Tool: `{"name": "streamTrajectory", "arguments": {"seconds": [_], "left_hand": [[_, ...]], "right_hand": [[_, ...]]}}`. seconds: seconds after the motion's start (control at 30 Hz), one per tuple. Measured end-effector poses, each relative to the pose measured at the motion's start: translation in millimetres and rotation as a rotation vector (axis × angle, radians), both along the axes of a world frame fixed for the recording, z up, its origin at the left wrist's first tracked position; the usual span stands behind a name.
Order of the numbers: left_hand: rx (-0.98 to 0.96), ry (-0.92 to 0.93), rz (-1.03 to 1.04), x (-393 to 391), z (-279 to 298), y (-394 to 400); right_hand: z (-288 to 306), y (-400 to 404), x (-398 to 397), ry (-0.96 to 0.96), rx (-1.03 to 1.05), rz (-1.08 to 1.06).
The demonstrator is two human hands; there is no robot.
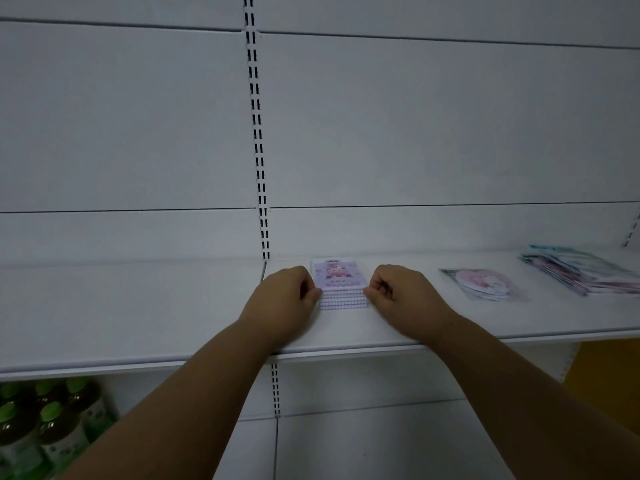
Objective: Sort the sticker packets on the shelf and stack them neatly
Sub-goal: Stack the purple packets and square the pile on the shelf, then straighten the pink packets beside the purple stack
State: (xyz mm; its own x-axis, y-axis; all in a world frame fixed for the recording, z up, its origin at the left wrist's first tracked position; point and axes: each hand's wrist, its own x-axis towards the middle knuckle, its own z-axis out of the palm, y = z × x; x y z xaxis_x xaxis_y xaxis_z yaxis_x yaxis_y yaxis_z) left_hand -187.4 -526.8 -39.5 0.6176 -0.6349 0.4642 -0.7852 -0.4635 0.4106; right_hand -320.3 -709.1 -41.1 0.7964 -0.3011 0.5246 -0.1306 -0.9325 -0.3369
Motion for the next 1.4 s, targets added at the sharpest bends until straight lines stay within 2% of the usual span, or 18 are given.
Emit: {"name": "streamTrajectory", "arguments": {"seconds": [0.1,0.2,0.37,0.47,0.57,0.73,0.8,0.93,1.13,1.4], "left_hand": [[-0.033,0.002,0.03,-3.3,2.6,3.5],[-0.107,-0.087,0.029,-14.4,8.7,5.4],[-0.106,-0.274,-0.141,-56.0,22.3,-20.3],[-0.082,-0.297,-0.272,-88.1,22.0,-56.9],[-0.028,-0.187,-0.337,-115.4,14.9,-104.6],[0.122,-0.059,-0.146,-135.5,-0.1,-177.9],[0.166,-0.07,-0.075,-139.4,-4.6,-197.5],[0.117,-0.042,-0.018,-148.3,-6.0,-216.7],[0.052,-0.034,0.098,-144.6,-3.5,-204.6],[0.08,0.03,0.147,-121.4,2.7,-160.6]], "right_hand": [[3.0,4.7,-3.3,-0.028,0.016,-0.021],[7.3,6.2,-12.7,-0.097,0.061,-0.074],[32.6,-25.5,-51.8,-0.134,0.05,-0.15],[49.5,-70.8,-84.7,-0.055,0.031,-0.245],[49.0,-123.3,-117.9,0.062,0.063,-0.354],[21.2,-179.4,-143.7,0.286,0.092,-0.378],[11.7,-188.9,-144.6,0.27,0.068,-0.329],[4.3,-194.0,-139.5,0.174,0.018,-0.184],[4.5,-182.1,-124.3,0.144,-0.006,-0.088],[10.5,-143.7,-98.9,0.155,-0.019,-0.03]]}}
